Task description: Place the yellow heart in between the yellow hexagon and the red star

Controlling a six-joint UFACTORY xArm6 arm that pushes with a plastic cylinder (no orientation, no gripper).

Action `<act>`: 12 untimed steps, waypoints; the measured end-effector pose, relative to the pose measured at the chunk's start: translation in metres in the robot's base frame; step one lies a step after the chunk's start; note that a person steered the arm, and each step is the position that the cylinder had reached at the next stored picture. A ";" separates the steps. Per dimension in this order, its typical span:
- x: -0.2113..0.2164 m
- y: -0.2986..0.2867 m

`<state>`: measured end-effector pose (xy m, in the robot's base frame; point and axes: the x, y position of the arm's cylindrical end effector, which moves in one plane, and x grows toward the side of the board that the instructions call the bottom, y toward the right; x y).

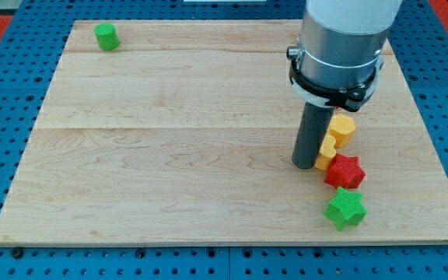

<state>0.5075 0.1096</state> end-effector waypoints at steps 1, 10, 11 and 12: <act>0.000 0.007; -0.019 0.008; -0.019 0.015; -0.019 0.016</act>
<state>0.4882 0.1254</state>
